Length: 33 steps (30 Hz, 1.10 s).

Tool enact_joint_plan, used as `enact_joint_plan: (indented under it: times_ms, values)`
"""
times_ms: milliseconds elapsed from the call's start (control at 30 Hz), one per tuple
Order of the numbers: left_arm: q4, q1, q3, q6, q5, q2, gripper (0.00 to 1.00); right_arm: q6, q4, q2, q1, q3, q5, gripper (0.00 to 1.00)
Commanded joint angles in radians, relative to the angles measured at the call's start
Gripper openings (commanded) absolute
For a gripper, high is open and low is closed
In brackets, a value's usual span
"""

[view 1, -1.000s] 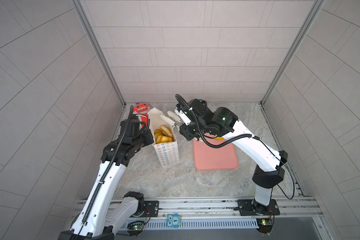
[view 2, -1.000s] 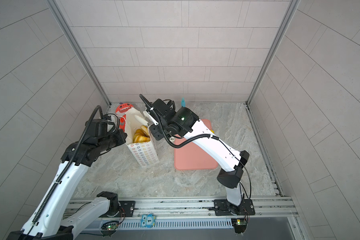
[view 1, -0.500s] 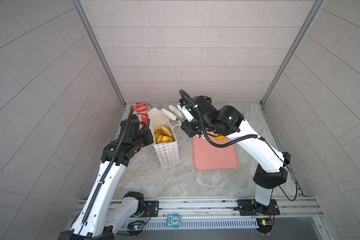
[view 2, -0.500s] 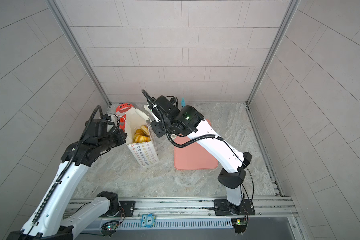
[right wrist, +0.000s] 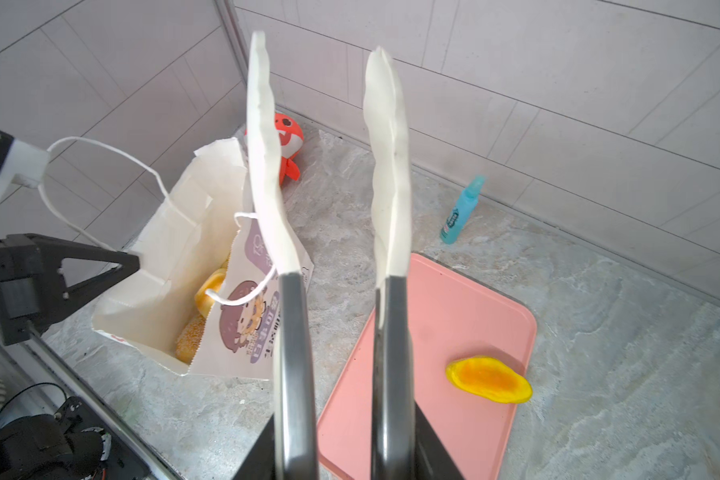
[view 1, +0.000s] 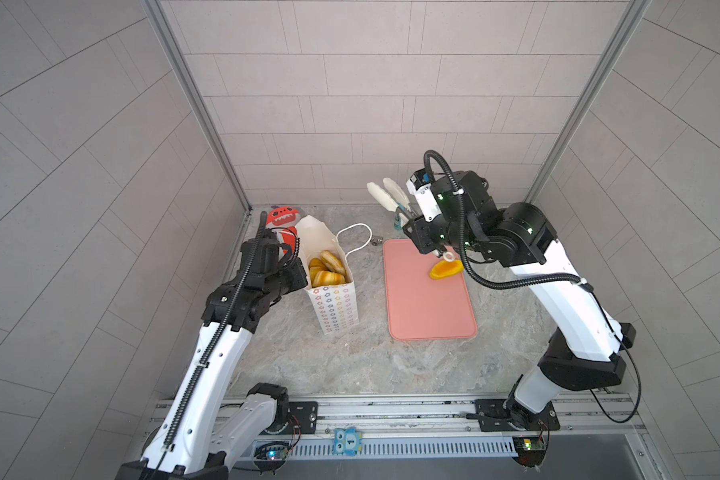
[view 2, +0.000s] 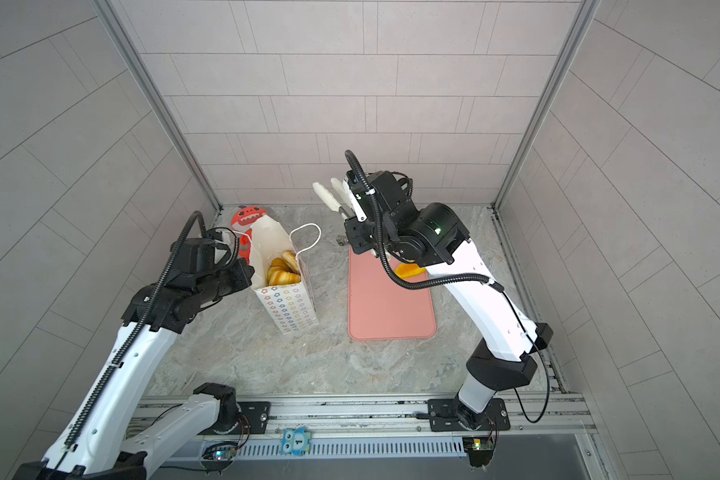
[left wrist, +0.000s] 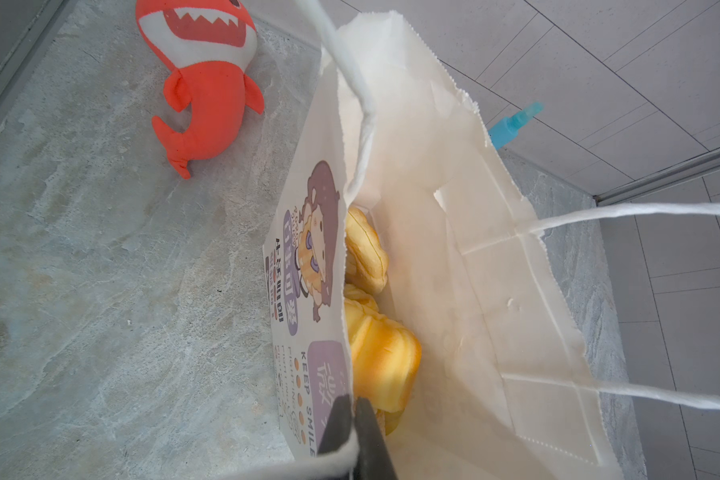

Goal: Place the fake bread into the paper bag
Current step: 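Move the tongs with the right gripper back over the pink tray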

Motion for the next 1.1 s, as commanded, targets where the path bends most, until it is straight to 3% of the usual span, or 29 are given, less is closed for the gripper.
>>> enact_joint_plan:
  times_ms: [0, 367, 1067]
  values:
    - [-0.01, 0.005, 0.014, 0.008, -0.001, -0.011, 0.06, 0.002, 0.056, -0.056, -0.053, -0.073, -0.007, 0.39]
    - [0.0, 0.006, 0.013, 0.006, 0.005, -0.001, 0.06, 0.079, 0.228, -0.251, -0.346, -0.472, -0.188, 0.39]
    - [0.01, 0.005, 0.01, 0.009, 0.011, 0.009, 0.06, 0.256, 0.524, -0.416, -0.697, -1.079, -0.56, 0.39]
